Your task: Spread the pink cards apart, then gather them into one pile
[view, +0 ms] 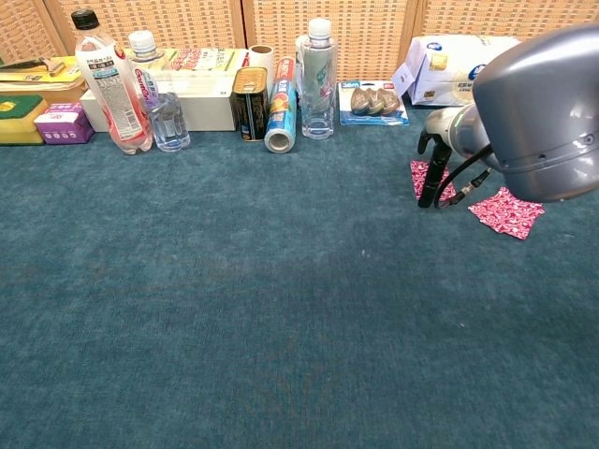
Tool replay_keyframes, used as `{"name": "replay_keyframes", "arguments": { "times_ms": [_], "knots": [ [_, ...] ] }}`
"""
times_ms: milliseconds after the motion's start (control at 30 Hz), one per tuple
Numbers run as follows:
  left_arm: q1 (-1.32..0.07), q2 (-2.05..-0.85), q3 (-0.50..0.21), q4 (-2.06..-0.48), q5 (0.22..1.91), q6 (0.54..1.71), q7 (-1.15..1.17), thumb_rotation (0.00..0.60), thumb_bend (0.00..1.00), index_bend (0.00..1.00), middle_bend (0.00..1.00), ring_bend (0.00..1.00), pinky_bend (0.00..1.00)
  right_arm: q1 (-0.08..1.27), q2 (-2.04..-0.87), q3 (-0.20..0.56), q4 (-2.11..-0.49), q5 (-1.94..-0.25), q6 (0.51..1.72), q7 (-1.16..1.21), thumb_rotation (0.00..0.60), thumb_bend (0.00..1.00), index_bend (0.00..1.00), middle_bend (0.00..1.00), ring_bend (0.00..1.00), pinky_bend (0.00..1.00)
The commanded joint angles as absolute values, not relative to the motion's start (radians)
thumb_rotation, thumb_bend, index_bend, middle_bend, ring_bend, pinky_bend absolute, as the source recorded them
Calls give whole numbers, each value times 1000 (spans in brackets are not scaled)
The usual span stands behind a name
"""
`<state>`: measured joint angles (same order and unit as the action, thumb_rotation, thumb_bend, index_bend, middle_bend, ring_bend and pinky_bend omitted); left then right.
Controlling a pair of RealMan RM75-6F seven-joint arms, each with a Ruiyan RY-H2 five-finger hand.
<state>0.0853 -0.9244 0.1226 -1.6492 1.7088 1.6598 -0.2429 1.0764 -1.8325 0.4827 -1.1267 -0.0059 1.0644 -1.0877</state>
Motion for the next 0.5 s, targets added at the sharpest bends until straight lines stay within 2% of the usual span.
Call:
{"name": "replay_keyframes", "arguments": {
  "times_ms": [33,500],
  "knots": [
    [83,-923,123,-1651,1709,1655,-243,600,15,0,0,0,0,1074,-1833,479,-1121,-16,1059,-1084,600,103,184,1,0,160],
    [74,-915,129,-1656,1717,1634,-253,600,16,0,0,0,0,1067,-1840,457,-1090,-44,1029,-1079,600,124,206,7,0,173]
  ]
}}
